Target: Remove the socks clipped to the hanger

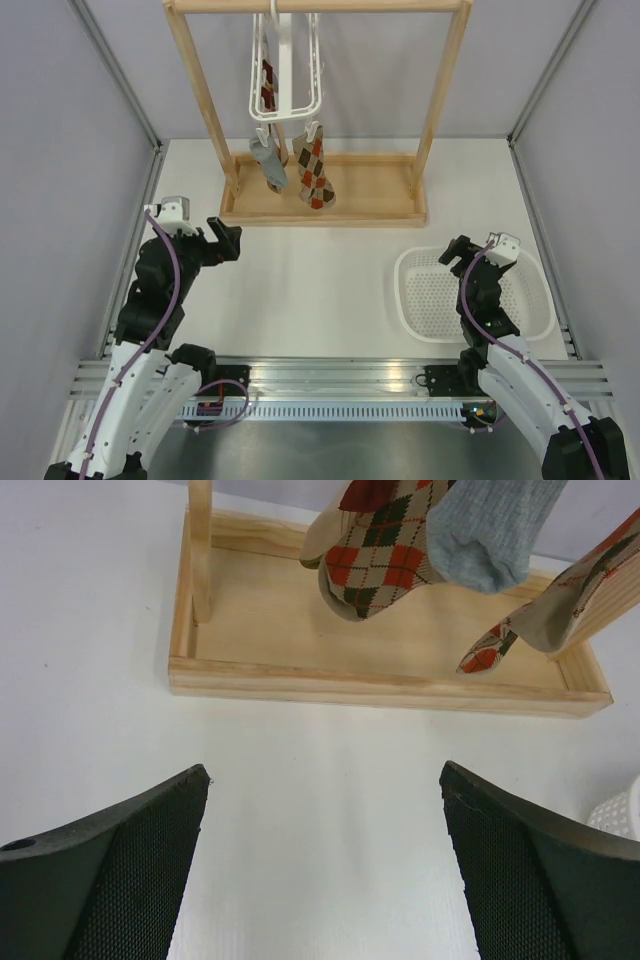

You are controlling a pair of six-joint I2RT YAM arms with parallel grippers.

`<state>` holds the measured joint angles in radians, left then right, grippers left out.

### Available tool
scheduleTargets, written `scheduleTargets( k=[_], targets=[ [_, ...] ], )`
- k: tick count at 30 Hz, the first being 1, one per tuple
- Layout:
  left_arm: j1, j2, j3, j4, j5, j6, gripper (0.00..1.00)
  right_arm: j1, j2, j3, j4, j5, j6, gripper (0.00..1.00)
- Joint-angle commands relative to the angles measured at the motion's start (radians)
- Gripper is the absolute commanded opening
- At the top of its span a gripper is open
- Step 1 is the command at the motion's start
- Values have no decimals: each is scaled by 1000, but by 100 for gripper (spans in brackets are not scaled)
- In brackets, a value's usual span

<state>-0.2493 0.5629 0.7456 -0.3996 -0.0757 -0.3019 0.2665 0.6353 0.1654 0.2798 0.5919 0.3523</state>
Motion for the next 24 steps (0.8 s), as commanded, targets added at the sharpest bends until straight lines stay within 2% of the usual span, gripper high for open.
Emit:
scheduleTargets(
  k=[1, 12, 17, 24],
  targets=[
    [-1, -15, 5, -1, -10, -19, 100, 2, -6, 23, 16, 5, 5, 90],
    [-1, 6, 6, -2, -10, -20, 100, 2, -8, 22, 16, 5, 7, 90],
    [-1, -4, -3, 17, 40, -3, 100, 2, -6, 23, 16, -3, 4, 90],
    [-2, 28, -40, 220, 381, 6, 100, 2, -6, 23, 16, -4, 5, 90]
  ],
)
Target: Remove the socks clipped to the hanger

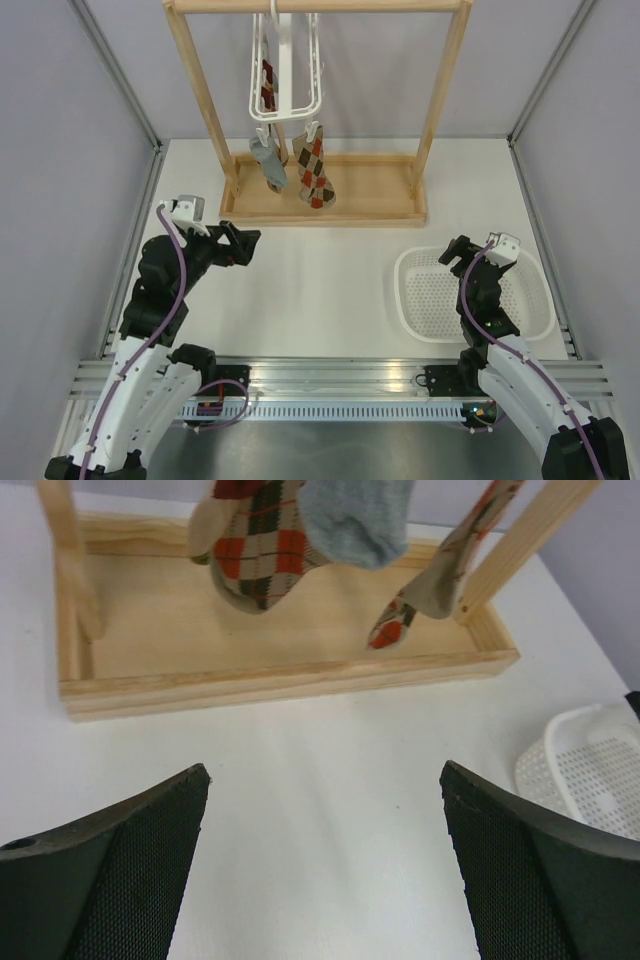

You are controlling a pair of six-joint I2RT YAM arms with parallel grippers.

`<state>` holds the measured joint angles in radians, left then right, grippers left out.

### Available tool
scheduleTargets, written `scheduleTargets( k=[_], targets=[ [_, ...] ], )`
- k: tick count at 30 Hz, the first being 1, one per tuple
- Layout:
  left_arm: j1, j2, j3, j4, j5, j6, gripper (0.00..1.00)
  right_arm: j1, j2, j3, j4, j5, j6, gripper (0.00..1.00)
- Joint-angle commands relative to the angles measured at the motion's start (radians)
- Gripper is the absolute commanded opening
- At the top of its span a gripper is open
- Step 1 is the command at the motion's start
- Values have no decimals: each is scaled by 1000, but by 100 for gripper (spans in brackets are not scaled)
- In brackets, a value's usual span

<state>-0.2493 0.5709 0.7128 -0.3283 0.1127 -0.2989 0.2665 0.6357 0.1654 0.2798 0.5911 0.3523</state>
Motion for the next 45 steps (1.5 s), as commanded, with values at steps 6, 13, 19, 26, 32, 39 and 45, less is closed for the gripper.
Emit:
scheduleTargets(
  k=[6, 13, 19, 26, 32, 39, 45],
  targets=[
    [-74, 116, -13, 355, 170, -88, 99, 4, -10, 23, 13, -1, 7, 90],
    [-367, 368, 92, 469, -96, 7, 99, 4, -11, 22, 13, 3, 11, 90],
    [-375, 461, 106, 583, -169, 14, 100, 2, -11, 22, 12, 4, 11, 90],
    [-375, 538, 135, 663, -205, 75, 100, 2, 1, 25, 16, -2, 19, 90],
    [-375, 632, 178, 693, -217, 124, 100, 4, -1, 22, 16, -2, 20, 90],
    [-374, 710, 208, 729, -225, 156, 100, 2, -11, 19, 16, -5, 25, 90],
    [-374, 768, 231, 753, -251, 181, 79, 2, -11, 17, 16, -5, 25, 90]
  ],
)
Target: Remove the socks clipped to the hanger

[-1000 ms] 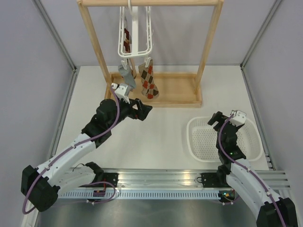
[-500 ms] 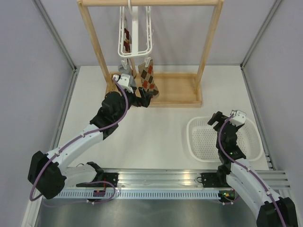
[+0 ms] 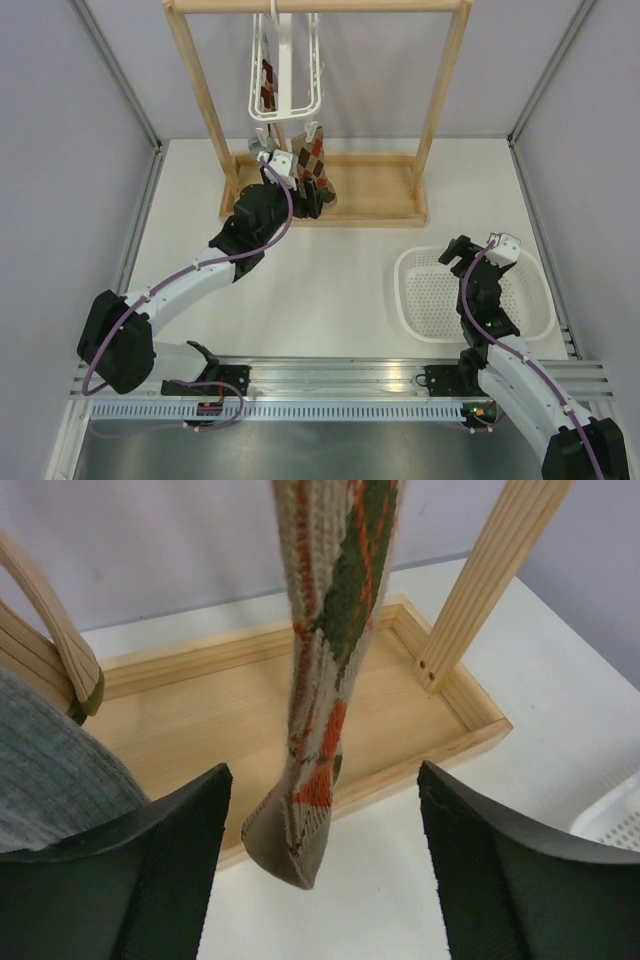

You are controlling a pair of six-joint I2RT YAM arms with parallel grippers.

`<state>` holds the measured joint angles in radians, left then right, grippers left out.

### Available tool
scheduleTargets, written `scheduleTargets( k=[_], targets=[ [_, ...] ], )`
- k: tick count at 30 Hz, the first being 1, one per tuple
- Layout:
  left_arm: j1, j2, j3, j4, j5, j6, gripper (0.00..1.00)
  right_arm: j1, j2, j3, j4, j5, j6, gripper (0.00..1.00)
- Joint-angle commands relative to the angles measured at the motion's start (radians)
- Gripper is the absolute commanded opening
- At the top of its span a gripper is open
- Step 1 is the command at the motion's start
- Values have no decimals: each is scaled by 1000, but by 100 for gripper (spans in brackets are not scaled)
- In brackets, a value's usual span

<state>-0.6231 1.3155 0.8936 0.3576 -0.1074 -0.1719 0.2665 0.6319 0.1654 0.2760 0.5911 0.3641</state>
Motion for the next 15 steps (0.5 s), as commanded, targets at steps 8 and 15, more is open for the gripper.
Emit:
scheduleTargets(
  k=[8, 15],
  targets=[
    [3, 47, 50, 81, 18, 58, 36, 2, -18, 14, 19, -2, 16, 90],
    [3, -7, 39, 81, 66, 54, 2, 2, -21, 13, 15, -7, 16, 90]
  ],
)
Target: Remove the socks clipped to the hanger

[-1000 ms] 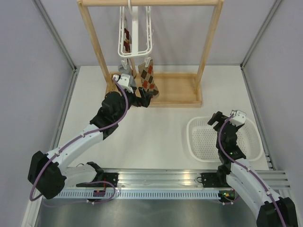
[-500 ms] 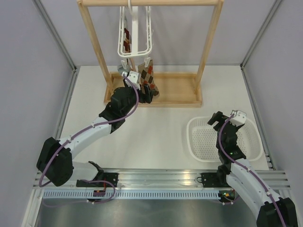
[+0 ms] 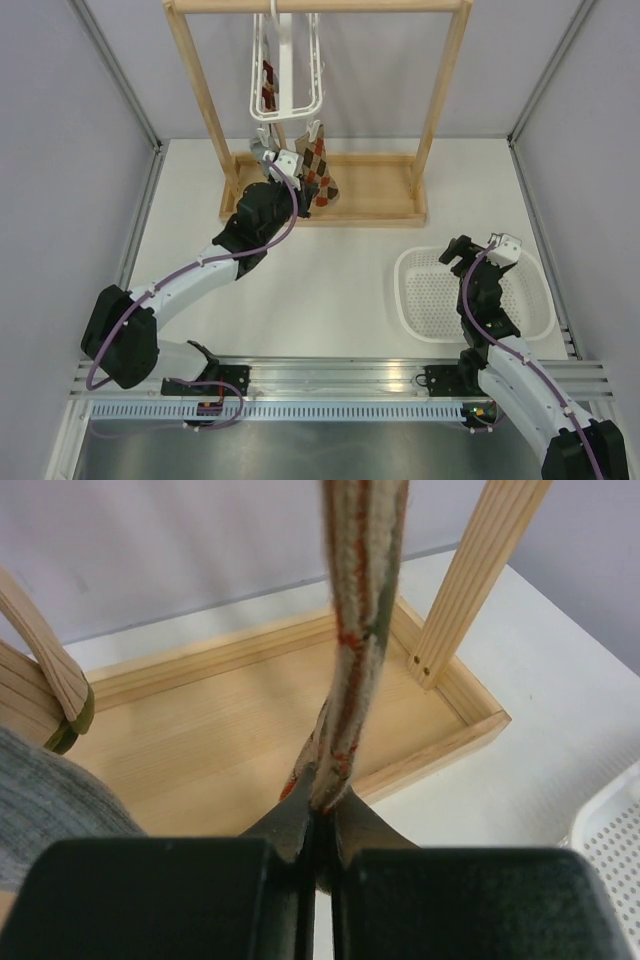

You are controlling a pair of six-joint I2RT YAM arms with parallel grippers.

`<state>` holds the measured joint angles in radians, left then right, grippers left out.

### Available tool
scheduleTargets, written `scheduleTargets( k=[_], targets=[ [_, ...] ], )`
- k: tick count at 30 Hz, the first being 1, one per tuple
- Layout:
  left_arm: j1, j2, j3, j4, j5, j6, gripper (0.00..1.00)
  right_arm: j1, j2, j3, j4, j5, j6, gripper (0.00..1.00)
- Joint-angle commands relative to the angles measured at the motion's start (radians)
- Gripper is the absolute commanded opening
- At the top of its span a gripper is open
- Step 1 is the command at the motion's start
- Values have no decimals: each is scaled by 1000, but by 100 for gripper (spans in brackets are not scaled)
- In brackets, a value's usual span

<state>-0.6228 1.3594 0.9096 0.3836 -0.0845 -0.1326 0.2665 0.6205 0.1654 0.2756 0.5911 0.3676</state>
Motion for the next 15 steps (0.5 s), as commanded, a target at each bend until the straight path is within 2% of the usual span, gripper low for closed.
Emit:
scheduleTargets(
  k=[1, 10, 15],
  targets=[
    [3, -58, 22, 52, 51, 13, 2, 2, -11, 13, 16, -7, 10, 90],
    [-9, -187, 11, -44, 80, -27, 2, 2, -11, 13, 22, -34, 2, 89],
    [-58, -227, 15, -155, 25, 31, 2, 4, -25, 6, 54, -72, -30, 85]
  ],
)
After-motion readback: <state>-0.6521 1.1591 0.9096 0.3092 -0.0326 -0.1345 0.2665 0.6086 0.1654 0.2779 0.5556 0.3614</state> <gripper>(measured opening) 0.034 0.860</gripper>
